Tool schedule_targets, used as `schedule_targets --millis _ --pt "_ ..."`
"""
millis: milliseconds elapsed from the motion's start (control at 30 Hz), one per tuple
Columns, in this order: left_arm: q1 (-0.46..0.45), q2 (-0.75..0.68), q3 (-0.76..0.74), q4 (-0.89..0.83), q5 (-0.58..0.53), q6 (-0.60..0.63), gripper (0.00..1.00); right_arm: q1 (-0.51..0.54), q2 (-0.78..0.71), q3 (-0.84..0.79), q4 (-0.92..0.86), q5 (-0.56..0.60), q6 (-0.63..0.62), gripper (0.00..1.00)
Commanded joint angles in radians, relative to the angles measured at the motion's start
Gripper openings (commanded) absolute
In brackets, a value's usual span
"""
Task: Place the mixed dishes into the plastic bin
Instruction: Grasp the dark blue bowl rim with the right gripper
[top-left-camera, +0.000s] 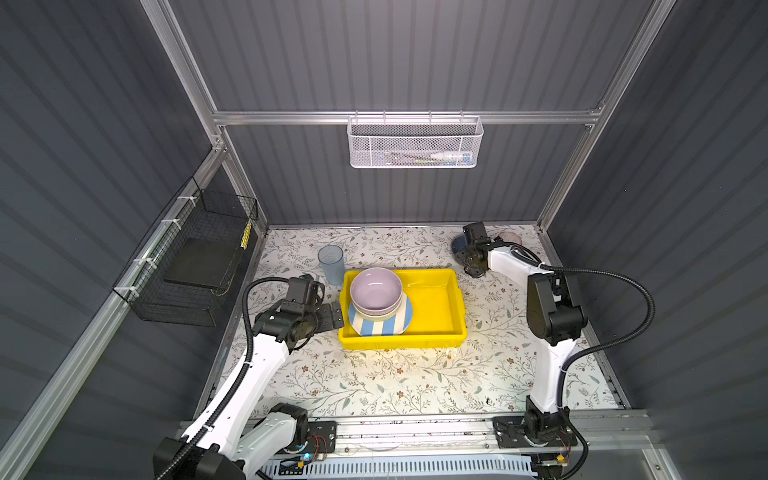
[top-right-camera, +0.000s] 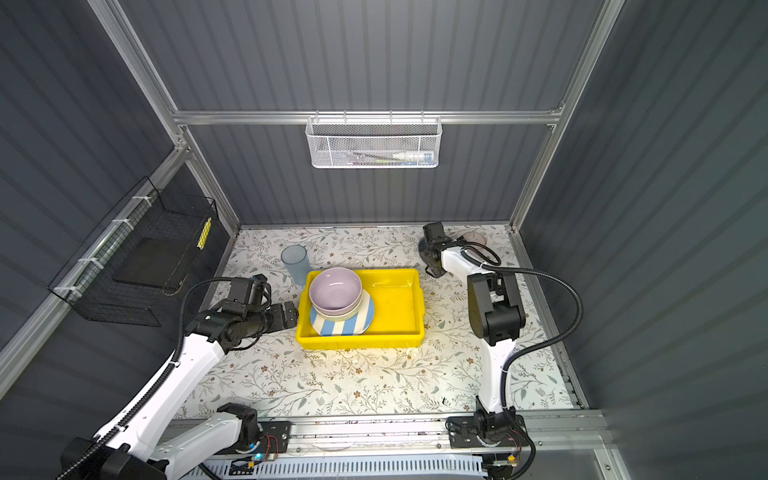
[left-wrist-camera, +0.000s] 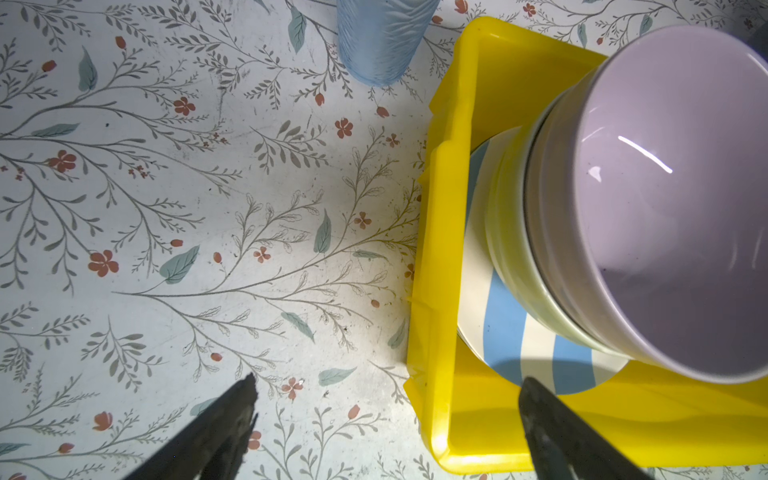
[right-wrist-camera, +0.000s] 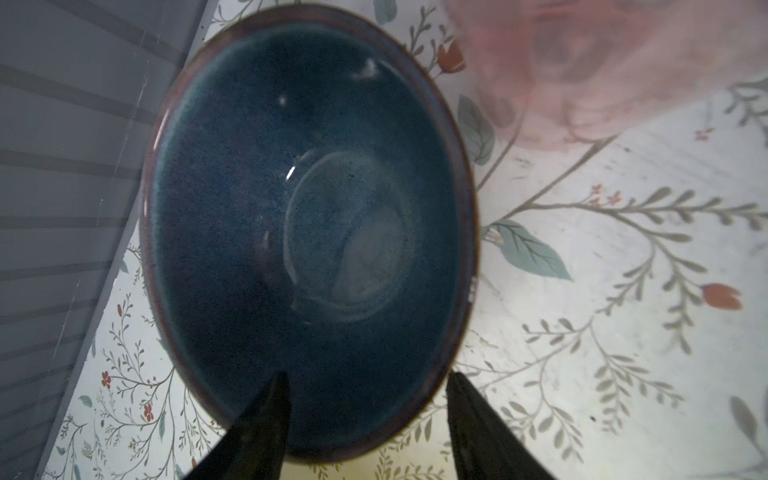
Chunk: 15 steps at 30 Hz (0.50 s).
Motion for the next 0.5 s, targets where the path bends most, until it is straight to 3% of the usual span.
schedule_targets --millis 0,467 --pt "0.007 0.002 0.016 -0.008 0.016 0.02 1.0 -0.008 0.035 0.028 -0.024 -0.014 -0.014 0.59" --pt "0.007 0.008 0.015 -0.001 0.02 0.018 1.0 -0.004 0.04 0.006 -0.054 -0.046 -0.104 0.38"
